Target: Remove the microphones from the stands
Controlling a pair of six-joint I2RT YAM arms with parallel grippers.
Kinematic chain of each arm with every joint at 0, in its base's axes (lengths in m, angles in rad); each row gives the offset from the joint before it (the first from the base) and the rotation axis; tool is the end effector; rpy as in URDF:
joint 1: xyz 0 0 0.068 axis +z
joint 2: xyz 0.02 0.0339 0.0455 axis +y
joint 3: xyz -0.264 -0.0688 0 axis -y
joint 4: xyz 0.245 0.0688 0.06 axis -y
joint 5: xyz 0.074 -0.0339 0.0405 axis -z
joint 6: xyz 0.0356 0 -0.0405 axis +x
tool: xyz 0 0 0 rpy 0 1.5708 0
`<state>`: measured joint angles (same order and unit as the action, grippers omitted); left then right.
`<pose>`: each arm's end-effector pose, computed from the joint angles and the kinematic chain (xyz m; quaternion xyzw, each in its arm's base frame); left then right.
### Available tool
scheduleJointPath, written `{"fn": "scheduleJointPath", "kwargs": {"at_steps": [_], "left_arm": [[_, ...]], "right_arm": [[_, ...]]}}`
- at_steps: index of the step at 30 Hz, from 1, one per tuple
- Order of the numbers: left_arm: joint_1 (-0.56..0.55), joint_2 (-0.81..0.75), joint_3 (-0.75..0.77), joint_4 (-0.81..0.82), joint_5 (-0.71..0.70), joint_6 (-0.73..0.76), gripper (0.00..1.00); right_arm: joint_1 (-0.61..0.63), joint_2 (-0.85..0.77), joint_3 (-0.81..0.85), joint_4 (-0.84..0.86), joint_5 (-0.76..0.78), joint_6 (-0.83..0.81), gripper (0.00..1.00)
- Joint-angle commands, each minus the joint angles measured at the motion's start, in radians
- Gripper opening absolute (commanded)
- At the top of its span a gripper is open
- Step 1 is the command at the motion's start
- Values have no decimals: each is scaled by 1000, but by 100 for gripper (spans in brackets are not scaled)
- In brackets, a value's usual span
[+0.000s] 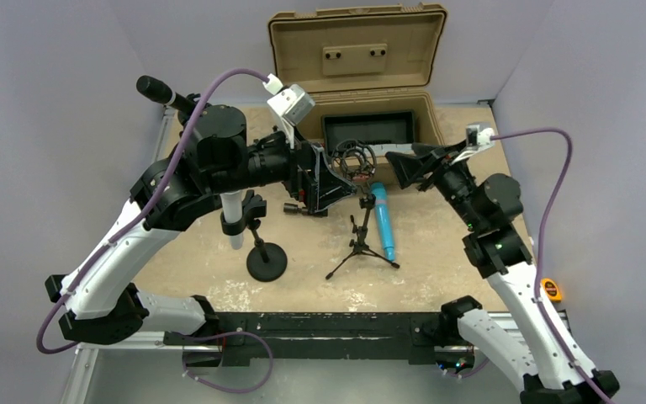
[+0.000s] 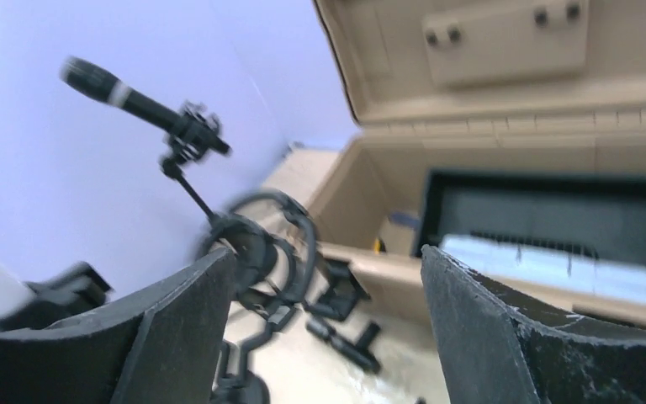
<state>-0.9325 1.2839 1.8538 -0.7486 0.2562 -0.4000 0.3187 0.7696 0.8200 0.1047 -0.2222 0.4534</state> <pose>0.1274 -0.1868 0.5301 0.2793 0.7127 -0.4701 0.4393 0.1680 0.0637 0.3863 -0.0406 0.6504 0.3511 0.6724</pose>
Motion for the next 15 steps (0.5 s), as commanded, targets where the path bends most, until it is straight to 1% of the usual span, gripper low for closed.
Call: {"fn": "scheduleJointPath", "kwargs": {"at_steps": [1, 6, 9, 12, 15], "left_arm": [[-5, -17, -5, 44, -6, 17, 100], [-5, -41, -25, 56, -27, 15, 100], [-5, -43, -27, 62, -37, 12, 100], [-5, -44, -26, 76, -44, 2, 100], [-5, -44, -27, 94, -46, -11, 100]], "right_arm": [[29, 3, 186, -86, 6, -73, 79], [45, 43, 300, -228, 15, -136, 82], [63, 99, 354, -323, 24, -151, 82], [114, 107, 352, -364, 89, -133, 82], [194, 121, 354, -414, 180, -105, 82]]}}
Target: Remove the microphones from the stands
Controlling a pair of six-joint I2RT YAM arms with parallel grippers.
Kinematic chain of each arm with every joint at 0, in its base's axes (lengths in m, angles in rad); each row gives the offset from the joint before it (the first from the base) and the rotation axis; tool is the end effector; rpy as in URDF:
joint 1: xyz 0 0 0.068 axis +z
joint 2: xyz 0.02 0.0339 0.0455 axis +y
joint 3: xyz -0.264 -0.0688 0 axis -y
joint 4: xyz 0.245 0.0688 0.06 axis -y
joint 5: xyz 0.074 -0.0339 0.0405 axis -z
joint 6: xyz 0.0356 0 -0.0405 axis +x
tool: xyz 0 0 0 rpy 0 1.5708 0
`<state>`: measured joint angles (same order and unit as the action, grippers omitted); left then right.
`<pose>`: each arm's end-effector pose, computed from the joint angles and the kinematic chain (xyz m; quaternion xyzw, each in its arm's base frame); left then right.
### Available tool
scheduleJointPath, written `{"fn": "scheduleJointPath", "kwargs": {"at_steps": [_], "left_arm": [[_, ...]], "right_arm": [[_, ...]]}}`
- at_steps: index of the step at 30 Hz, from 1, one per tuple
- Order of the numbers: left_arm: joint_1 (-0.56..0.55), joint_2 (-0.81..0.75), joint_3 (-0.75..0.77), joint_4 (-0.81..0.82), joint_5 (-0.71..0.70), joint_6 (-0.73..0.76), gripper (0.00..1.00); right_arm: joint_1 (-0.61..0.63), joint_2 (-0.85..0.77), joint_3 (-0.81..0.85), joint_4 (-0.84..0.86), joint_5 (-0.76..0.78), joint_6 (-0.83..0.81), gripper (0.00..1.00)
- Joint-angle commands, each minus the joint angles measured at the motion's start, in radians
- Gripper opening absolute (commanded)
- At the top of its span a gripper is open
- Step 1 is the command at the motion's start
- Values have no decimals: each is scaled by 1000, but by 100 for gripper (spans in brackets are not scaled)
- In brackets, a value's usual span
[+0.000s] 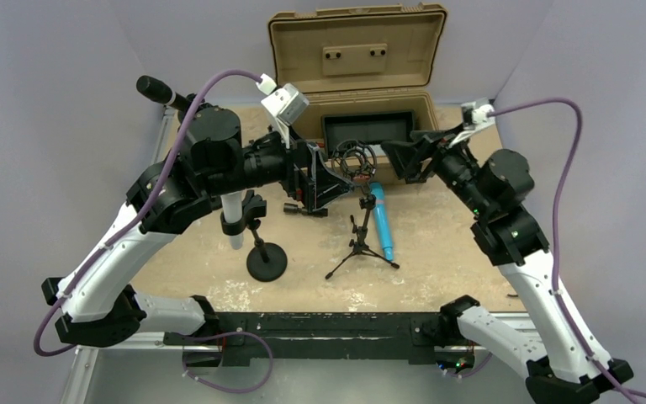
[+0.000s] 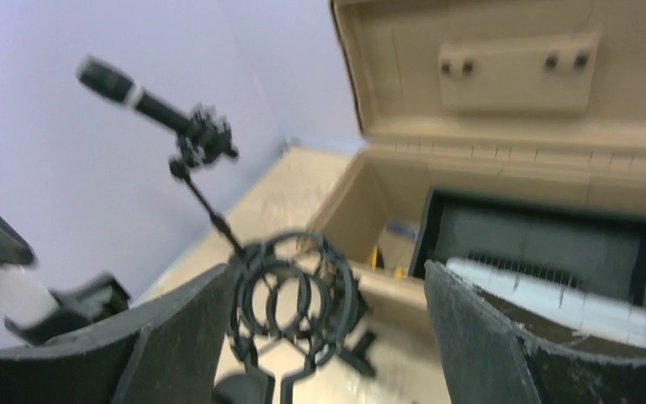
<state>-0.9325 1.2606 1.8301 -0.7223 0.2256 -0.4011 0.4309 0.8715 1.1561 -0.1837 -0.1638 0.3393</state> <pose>0.1252 -0.1821 0.5310 0.2688 0.7085 -0.4672 0.4555 0.1583 0.0792 0.4529 -0.0912 0.6648 0.3286 0.6646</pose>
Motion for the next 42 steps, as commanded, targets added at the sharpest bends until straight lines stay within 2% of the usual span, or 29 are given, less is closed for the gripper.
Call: {"fn": "scheduleJointPath", "kwargs": {"at_steps": [1, 6, 12, 18, 24, 28, 31, 33, 36, 38, 42], "left_arm": [[-5, -16, -1, 75, -11, -21, 100], [-3, 53, 72, 90, 114, -83, 100], [-3, 98, 101, 94, 120, -115, 100], [-5, 100, 101, 91, 121, -130, 100], [-5, 109, 109, 96, 162, -157, 99], [-16, 108, 112, 94, 150, -150, 98], [-54, 99, 118, 71, 83, -88, 96], [-109, 84, 130, 43, -29, -11, 95], [-239, 39, 110, 44, -290, 155, 95], [-271, -2, 55, 82, -340, 199, 94], [-276, -124, -118, 201, -332, 213, 93]], "right_arm": [[120, 26, 25, -147, 152, 23, 82], [331, 64, 63, -235, 310, 112, 81], [506, 88, 48, -263, 438, 204, 81], [589, 145, 36, -339, 634, 252, 79], [638, 162, 24, -364, 735, 280, 76], [638, 127, -17, -310, 766, 250, 64], [638, 80, -76, -197, 754, 160, 44], [638, 57, -110, -129, 754, 120, 38], [638, 25, -156, -18, 726, 69, 27], [638, 12, -177, 30, 697, 35, 22], [638, 13, -199, 80, 634, -14, 12]]}}
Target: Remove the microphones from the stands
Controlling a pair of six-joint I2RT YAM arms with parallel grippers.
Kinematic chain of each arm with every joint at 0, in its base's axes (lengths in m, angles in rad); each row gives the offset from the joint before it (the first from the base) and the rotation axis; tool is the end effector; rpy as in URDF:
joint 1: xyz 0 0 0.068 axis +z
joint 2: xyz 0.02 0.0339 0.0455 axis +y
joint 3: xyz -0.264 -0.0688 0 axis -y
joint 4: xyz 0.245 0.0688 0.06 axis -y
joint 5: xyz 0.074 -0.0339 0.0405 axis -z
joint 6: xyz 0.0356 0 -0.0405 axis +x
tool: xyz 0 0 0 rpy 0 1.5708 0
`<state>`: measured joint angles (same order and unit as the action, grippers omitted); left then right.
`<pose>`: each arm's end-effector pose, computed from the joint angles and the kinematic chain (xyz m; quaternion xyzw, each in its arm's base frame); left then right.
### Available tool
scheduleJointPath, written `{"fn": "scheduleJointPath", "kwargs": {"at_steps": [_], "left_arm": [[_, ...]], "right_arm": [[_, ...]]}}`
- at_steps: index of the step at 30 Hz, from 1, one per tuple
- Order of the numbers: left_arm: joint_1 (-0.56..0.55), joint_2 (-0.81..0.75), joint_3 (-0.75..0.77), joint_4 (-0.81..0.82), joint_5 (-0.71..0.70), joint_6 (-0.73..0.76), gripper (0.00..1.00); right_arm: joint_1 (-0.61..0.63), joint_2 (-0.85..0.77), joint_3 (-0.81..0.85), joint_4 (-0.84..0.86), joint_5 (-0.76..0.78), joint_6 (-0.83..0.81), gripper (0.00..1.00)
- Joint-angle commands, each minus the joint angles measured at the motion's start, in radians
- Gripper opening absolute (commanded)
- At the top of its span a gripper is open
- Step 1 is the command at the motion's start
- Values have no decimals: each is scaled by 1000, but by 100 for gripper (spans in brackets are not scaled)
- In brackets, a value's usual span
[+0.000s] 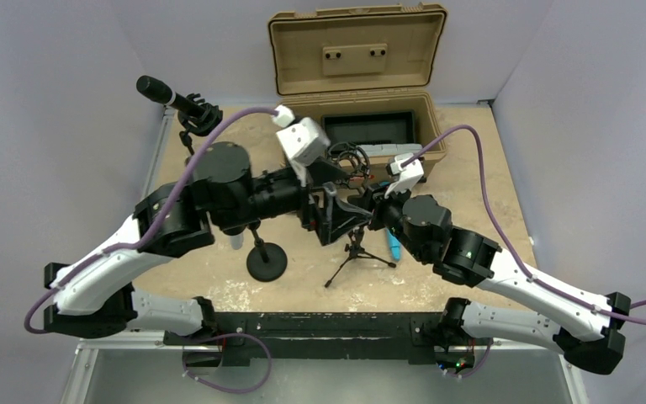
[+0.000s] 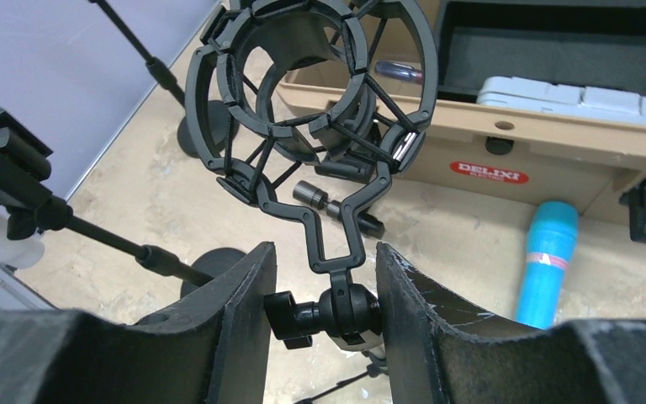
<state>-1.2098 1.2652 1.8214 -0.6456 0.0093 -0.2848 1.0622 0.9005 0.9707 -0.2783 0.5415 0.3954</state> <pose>0.0796 -0.2117 0.5358 0.3321 0.6591 -0.4611 0.4926 0.1127 0.1644 0.3758 -0.0858 0.7623 0.2492 0.5911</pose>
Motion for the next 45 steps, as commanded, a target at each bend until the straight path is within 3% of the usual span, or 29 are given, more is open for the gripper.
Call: {"fn": "scheduleJointPath", "kwargs": {"at_steps": [1, 11, 18, 23, 32, 45], "left_arm": [[0, -153, -145, 142, -111, 99, 92], [-65, -322, -444, 129, -130, 77, 88], [-273, -340, -670, 266, -507, 75, 81], [-292, -283, -725, 311, -633, -12, 78], [-287, -160, -717, 282, -579, -195, 74], [-160, -41, -756, 405, -265, -431, 69]], "right_arm": [[7, -15, -23, 187, -80, -73, 11], [7, -15, -53, 233, -89, -47, 3], [7, -24, -66, 249, -71, -50, 0], [7, -73, -90, 273, -89, -52, 0], [7, -122, -46, 204, -76, -63, 0], [7, -155, 23, 71, 78, -7, 0]]}}
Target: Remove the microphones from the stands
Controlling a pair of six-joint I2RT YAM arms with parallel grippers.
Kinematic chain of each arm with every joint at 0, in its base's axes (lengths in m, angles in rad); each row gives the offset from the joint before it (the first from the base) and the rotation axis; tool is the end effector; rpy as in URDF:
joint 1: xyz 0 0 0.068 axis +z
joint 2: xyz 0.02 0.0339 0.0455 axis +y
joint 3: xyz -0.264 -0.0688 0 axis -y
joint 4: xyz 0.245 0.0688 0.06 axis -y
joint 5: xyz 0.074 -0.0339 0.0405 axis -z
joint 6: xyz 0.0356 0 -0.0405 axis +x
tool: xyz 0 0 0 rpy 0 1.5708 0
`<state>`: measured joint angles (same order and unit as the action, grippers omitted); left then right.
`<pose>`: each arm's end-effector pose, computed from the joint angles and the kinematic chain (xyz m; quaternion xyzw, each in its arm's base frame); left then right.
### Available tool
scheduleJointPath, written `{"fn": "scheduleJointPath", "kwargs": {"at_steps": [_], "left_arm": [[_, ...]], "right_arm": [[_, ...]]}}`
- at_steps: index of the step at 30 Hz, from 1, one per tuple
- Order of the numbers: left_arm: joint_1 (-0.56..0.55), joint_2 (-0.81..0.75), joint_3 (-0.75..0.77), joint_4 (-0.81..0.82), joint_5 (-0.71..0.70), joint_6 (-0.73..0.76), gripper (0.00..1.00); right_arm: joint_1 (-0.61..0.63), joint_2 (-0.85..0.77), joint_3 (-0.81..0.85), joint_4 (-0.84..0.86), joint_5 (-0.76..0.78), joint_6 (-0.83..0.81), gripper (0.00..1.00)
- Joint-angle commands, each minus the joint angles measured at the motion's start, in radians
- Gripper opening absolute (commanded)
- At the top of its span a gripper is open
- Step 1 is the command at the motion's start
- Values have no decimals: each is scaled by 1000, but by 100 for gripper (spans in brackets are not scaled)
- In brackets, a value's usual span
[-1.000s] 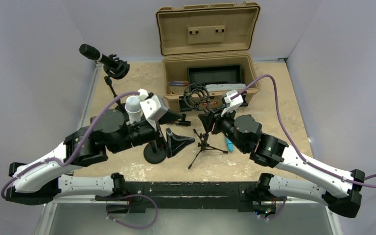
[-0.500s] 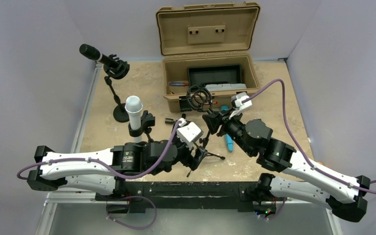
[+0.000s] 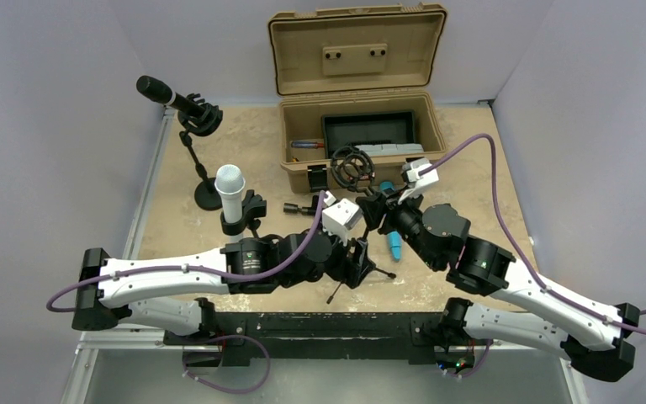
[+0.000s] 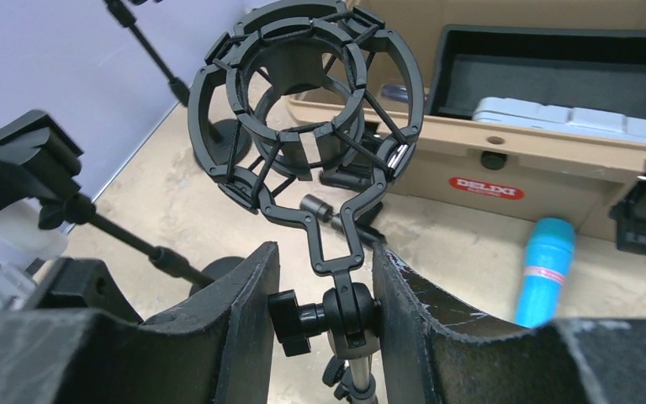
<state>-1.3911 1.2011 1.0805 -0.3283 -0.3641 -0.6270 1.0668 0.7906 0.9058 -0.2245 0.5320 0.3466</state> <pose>0.0610 -0.2650 0.3432 0.2211 0.8086 -0.3611 0.4084 0.1002 0.1444 0.3775 -0.0890 0.7342 0.2693 0.6168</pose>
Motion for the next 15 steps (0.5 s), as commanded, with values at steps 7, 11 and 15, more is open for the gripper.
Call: {"fn": "scheduleJointPath", "kwargs": {"at_steps": [7, 11, 15], "left_arm": [[112, 85, -77, 210, 250, -203, 65], [124, 141, -44, 227, 273, -210, 64], [138, 190, -26, 263, 312, -228, 62]], "right_arm": [[2, -87, 95, -24, 138, 32, 0], [2, -109, 97, -22, 136, 23, 0], [2, -122, 124, -52, 161, 19, 0]]}}
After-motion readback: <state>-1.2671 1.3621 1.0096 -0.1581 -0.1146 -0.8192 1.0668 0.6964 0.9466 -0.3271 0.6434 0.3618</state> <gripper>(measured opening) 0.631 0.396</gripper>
